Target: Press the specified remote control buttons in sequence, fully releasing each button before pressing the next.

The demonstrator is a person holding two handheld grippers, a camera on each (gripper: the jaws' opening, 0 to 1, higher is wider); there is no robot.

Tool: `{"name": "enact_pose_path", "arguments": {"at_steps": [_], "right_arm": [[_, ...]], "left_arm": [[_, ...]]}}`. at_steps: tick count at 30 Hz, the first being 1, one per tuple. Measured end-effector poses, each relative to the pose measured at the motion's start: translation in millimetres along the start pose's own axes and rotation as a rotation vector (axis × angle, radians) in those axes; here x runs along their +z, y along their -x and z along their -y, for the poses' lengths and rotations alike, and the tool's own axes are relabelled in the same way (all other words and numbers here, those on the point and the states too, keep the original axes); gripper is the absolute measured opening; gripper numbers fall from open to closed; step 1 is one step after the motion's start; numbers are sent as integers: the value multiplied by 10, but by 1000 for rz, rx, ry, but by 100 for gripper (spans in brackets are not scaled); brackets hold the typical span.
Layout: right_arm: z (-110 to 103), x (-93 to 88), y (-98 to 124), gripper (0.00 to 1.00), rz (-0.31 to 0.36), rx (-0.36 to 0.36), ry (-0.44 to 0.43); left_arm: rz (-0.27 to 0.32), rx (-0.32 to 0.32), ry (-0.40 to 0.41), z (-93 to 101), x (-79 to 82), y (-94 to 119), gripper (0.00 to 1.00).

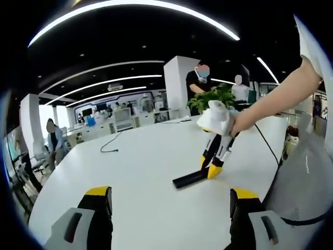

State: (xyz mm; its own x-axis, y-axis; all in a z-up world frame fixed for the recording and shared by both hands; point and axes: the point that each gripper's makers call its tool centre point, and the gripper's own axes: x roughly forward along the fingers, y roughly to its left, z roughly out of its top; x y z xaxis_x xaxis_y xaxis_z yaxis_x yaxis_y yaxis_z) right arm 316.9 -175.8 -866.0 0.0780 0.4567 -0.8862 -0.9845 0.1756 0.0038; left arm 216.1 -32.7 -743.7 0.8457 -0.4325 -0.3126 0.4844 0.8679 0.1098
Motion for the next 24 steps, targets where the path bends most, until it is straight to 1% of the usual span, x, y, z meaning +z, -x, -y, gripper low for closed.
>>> {"name": "enact_pose_path", "arguments": {"at_steps": [5, 24], "right_arm": [[70, 18, -10, 21, -4, 2, 3], [191, 51, -22, 21, -27, 8, 16]], "left_arm": [[-6, -3, -1, 5, -13, -4, 97], [0, 8, -1, -26, -6, 8, 97]]}}
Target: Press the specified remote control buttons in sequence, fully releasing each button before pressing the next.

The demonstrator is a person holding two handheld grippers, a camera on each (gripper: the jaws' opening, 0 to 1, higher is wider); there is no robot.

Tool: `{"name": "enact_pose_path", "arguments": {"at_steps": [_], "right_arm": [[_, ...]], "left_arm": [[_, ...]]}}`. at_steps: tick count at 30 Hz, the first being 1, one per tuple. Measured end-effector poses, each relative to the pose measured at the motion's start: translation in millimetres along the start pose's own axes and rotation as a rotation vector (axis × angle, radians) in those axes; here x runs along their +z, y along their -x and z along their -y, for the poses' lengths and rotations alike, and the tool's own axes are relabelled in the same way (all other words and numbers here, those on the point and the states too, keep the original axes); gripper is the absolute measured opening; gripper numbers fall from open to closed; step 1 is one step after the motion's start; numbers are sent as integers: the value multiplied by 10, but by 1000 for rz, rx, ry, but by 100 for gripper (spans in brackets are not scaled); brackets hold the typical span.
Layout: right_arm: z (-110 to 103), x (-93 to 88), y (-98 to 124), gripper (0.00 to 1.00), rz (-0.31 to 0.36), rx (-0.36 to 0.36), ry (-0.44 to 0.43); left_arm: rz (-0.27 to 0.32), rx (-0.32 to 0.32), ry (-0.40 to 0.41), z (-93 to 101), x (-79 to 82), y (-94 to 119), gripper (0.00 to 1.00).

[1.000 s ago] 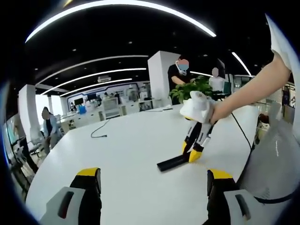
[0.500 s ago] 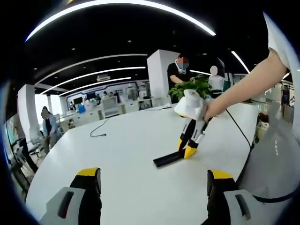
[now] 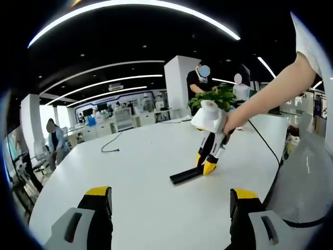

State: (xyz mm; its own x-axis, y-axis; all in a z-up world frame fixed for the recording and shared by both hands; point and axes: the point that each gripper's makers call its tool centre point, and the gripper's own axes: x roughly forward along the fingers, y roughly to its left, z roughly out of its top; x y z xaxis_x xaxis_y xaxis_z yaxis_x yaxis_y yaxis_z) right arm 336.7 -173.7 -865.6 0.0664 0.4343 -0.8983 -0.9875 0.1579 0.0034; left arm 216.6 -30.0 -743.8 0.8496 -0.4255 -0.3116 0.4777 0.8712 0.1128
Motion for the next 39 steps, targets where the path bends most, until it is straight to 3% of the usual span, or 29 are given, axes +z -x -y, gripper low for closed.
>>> {"name": "enact_pose_path", "arguments": {"at_steps": [39], "right_arm": [[208, 13, -11, 21, -15, 15, 29]], "left_arm": [[-11, 5, 5, -13, -24, -11, 97]]}}
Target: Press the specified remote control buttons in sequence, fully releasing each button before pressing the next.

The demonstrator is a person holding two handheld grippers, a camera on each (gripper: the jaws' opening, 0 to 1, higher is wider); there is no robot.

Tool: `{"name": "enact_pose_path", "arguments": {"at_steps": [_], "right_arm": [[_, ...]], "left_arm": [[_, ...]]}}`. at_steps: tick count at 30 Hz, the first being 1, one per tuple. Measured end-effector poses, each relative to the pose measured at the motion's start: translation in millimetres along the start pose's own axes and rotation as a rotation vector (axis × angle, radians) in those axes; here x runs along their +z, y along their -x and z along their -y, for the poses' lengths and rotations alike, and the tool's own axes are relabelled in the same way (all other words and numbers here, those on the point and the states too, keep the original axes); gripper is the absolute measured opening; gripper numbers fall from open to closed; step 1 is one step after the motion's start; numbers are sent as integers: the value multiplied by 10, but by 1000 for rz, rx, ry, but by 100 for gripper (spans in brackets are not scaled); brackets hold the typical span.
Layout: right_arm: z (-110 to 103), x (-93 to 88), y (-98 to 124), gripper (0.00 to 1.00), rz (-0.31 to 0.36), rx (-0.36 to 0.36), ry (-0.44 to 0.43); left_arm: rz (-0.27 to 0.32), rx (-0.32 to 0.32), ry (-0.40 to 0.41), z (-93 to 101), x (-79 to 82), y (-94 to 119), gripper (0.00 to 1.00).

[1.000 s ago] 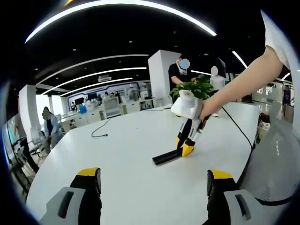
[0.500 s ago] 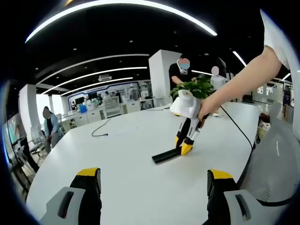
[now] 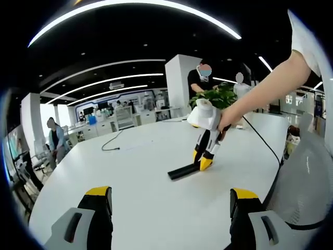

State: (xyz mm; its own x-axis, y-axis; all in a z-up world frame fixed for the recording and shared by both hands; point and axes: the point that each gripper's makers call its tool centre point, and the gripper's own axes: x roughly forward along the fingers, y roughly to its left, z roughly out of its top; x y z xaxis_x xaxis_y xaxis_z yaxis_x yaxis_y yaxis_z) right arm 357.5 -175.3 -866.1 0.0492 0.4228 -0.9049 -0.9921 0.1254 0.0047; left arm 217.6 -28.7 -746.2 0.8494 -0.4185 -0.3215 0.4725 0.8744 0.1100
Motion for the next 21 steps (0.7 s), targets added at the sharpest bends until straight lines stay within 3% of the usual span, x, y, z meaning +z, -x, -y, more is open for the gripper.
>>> {"name": "enact_pose_path", "arguments": {"at_steps": [21], "right_arm": [[112, 12, -5, 21, -16, 7, 9]], "left_arm": [[-2, 3, 7, -10, -12, -6, 97]]}}
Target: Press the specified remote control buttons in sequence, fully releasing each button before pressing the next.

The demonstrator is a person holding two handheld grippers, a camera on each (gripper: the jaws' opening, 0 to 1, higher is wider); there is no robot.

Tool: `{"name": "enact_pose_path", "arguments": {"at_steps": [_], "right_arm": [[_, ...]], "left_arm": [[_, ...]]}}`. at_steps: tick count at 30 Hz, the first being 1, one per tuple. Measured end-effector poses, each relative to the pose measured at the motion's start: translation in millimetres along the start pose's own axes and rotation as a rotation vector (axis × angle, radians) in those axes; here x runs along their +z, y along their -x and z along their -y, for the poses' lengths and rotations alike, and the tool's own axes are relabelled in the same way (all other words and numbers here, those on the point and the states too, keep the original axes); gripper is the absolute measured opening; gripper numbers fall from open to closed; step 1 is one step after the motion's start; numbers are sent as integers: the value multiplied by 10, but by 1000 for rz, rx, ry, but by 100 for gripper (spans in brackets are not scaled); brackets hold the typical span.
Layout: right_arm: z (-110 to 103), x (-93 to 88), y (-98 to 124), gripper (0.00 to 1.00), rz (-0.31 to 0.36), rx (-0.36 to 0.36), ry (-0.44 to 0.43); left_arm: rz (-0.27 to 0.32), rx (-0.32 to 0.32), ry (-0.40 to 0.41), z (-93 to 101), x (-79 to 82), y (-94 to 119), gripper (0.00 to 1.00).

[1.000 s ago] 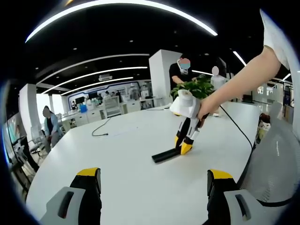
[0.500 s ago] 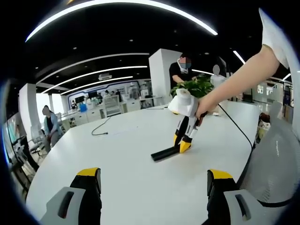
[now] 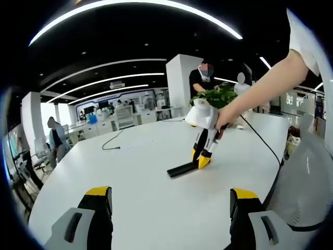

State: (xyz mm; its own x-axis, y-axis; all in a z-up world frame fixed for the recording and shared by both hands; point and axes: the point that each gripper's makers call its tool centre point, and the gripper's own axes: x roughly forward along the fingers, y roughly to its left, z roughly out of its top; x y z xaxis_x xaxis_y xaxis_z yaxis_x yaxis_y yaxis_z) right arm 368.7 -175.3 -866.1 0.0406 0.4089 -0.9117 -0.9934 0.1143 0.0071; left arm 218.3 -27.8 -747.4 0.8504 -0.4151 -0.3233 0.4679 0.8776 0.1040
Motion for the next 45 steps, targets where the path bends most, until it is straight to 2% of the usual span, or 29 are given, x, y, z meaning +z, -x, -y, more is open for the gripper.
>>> {"name": "enact_pose_path", "arguments": {"at_steps": [45], "right_arm": [[221, 37, -8, 21, -58, 9, 30]], "left_arm": [[-21, -16, 5, 20, -38, 2, 96]]}}
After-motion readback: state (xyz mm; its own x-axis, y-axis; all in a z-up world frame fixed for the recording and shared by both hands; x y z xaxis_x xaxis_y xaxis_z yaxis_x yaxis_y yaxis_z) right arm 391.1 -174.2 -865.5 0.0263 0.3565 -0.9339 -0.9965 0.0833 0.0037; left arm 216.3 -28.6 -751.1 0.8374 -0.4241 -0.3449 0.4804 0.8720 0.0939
